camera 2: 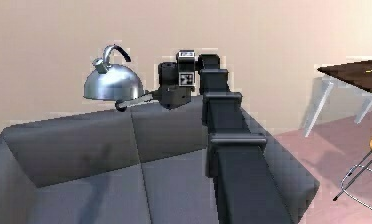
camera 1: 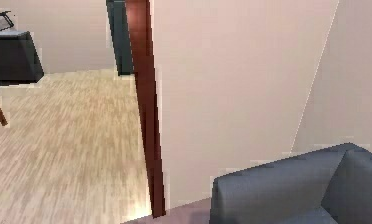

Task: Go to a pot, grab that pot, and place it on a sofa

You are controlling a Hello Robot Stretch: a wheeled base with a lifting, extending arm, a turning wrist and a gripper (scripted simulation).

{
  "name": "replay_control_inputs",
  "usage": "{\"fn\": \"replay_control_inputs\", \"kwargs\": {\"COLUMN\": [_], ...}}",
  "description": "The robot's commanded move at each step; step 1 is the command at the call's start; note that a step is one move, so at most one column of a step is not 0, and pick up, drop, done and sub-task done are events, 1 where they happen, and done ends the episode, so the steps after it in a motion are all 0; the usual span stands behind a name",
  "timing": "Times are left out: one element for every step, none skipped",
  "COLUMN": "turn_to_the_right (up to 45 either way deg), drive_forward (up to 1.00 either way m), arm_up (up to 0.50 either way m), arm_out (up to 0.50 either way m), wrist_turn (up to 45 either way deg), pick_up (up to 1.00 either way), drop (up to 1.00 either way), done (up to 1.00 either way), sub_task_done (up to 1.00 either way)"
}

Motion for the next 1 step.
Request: {"fn": "replay_control_inputs", "kwargs": {"turn_to_the_right": [0.0], "drive_forward": [0.00], "arm_up": [0.00], "arm_out": [0.00], "wrist_turn": [9.0], "pick_up": [0.00], "drop": [0.00], "done": [0.00], "sub_task_done": [0.00]}}
